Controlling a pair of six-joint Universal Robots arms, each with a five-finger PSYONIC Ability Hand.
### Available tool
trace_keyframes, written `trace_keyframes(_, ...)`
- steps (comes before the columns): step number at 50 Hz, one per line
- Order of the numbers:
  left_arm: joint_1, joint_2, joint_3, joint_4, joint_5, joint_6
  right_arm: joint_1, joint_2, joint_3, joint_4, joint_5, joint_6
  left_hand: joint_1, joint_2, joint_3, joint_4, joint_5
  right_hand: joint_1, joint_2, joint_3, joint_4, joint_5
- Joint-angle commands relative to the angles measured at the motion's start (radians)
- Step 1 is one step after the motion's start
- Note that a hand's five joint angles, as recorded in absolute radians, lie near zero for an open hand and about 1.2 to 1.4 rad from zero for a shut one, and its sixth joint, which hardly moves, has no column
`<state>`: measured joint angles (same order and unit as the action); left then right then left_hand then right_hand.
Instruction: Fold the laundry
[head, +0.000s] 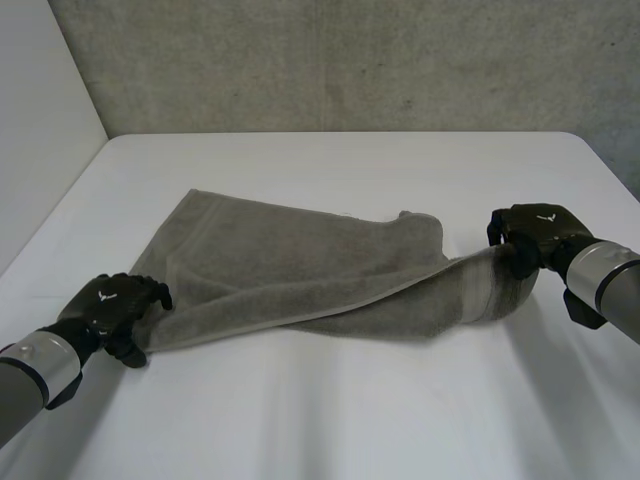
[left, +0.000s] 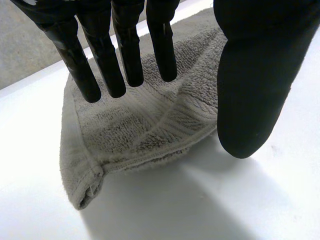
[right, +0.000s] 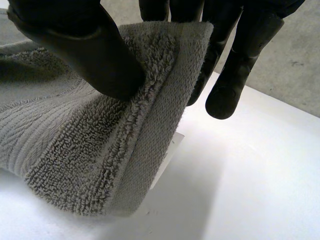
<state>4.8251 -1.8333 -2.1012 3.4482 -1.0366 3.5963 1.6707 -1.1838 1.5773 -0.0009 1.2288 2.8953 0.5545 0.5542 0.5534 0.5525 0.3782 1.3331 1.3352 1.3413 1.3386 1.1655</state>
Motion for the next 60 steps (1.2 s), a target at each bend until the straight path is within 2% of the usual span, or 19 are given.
trace_keyframes(1, -0.002, -0.012, -0.007, 0.034, -0.005, 0.019, 0.003, 0.009, 0.001, -0.001, 0.0, -0.001, 0.085, 0.085, 0.086, 0.087, 0.086, 0.063, 0.061, 0.055, 0.058, 0.056)
trace_keyframes(13, -0.004, -0.044, 0.001, 0.132, -0.006, 0.033, 0.003, 0.012, 0.001, -0.001, -0.015, 0.001, 0.232, 0.232, 0.233, 0.234, 0.233, 0.063, 0.061, 0.055, 0.058, 0.056)
trace_keyframes(17, -0.004, -0.067, 0.013, 0.163, -0.011, 0.033, 0.004, 0.012, 0.001, 0.001, -0.018, 0.001, 0.354, 0.355, 0.356, 0.356, 0.356, 0.063, 0.061, 0.055, 0.058, 0.056)
trace_keyframes(32, -0.001, -0.064, 0.033, 0.17, -0.014, 0.032, 0.004, 0.01, 0.001, 0.001, -0.018, 0.001, 0.598, 0.599, 0.6, 0.6, 0.6, 0.063, 0.061, 0.055, 0.058, 0.056)
trace_keyframes(35, 0.001, -0.061, 0.036, 0.175, -0.016, 0.032, 0.004, 0.01, 0.001, 0.001, -0.018, 0.001, 0.695, 0.696, 0.696, 0.697, 0.697, 0.063, 0.061, 0.055, 0.058, 0.056)
trace_keyframes(37, 0.011, -0.057, 0.038, 0.175, -0.023, 0.032, 0.004, 0.01, 0.001, 0.001, -0.02, -0.002, 0.841, 0.841, 0.842, 0.843, 0.843, 0.063, 0.061, 0.055, 0.058, 0.056)
trace_keyframes(40, 0.022, -0.052, 0.036, 0.174, -0.033, 0.032, 0.004, 0.004, -0.002, 0.005, -0.022, -0.01, 0.842, 0.842, 0.843, 0.844, 0.843, 0.063, 0.061, 0.055, 0.058, 0.056)
trace_keyframes(44, 0.05, 0.003, 0.024, 0.163, -0.043, 0.033, 0.004, -0.007, -0.011, 0.027, -0.022, -0.021, 0.842, 0.842, 0.843, 0.844, 0.843, 0.063, 0.061, 0.055, 0.058, 0.056)
trace_keyframes(48, 0.056, 0.063, 0.013, 0.154, -0.042, 0.027, 0.003, -0.068, -0.017, 0.14, -0.029, -0.152, 0.842, 0.842, 0.843, 0.844, 0.843, 0.063, 0.061, 0.055, 0.058, 0.056)
trace_keyframes(49, 0.061, 0.11, 0.001, 0.138, -0.039, 0.025, 0.003, -0.068, -0.017, 0.141, -0.029, -0.153, 0.842, 0.842, 0.843, 0.844, 0.843, 0.063, 0.061, 0.055, 0.058, 0.056)
trace_keyframes(51, 0.067, 0.17, -0.011, 0.118, -0.034, 0.025, -0.006, -0.117, -0.013, 0.247, -0.031, -0.293, 0.842, 0.842, 0.843, 0.844, 0.843, 0.063, 0.061, 0.055, 0.058, 0.056)
trace_keyframes(53, 0.087, 0.283, -0.026, 0.068, -0.031, 0.027, -0.008, -0.138, -0.011, 0.296, -0.031, -0.348, 0.842, 0.842, 0.843, 0.844, 0.843, 0.063, 0.061, 0.055, 0.058, 0.056)
trace_keyframes(54, 0.087, 0.284, -0.026, 0.068, -0.031, 0.027, -0.009, -0.163, -0.008, 0.341, -0.031, -0.393, 0.842, 0.842, 0.843, 0.844, 0.843, 0.063, 0.061, 0.055, 0.058, 0.056)
trace_keyframes(56, 0.105, 0.398, -0.036, 0.011, -0.029, 0.027, -0.015, -0.204, -0.008, 0.379, -0.031, -0.422, 0.842, 0.842, 0.843, 0.844, 0.843, 0.063, 0.061, 0.055, 0.058, 0.056)
trace_keyframes(60, 0.111, 0.509, -0.034, -0.055, -0.017, 0.027, -0.06, -0.297, -0.003, 0.438, -0.034, -0.453, 0.842, 0.842, 0.843, 0.844, 0.843, 0.063, 0.061, 0.055, 0.058, 0.056)
